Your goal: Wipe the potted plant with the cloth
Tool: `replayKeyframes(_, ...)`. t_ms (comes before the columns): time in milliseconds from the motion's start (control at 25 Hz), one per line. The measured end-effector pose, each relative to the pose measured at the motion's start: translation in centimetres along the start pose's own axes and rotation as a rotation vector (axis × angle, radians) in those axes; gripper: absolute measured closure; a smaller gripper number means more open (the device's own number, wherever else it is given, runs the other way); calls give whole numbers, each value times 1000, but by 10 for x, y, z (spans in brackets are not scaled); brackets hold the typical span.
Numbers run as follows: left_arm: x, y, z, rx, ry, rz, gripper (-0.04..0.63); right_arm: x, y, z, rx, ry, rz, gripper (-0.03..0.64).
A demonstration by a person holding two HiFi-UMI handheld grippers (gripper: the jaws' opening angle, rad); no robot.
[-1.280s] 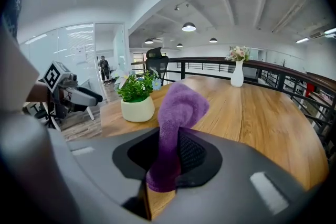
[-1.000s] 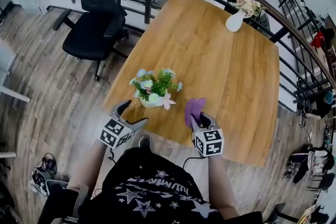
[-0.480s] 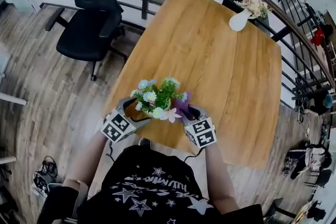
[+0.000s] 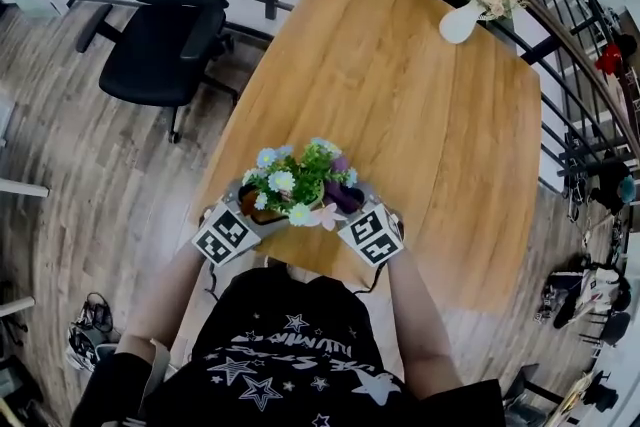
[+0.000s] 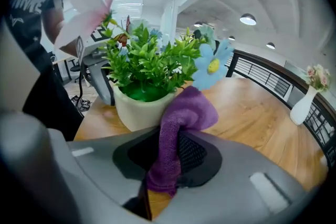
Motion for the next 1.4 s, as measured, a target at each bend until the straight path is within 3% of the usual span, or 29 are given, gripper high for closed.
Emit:
replayKeyframes(400,-2,1,-1,10,21,20,193,3,-7,12,-50,10,-10,535)
replayKeyframes(880,-1,2,-12,118,162,24,193,9,-2,40,-134,24,-48,535)
replayKeyframes(1160,-8,5,-21,202,266,23,193,8,1,61,-122,61,-65,534)
replayKeyframes(1400,-13,6,-25,231,306,22,193,7,2,72,-102,82,-64,534)
Point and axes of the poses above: the fingertips, and each gripper's own axes: x backward along the fingers, z to its left, y out of its top, the point moved 8 cm from there along x, backward along the fingers
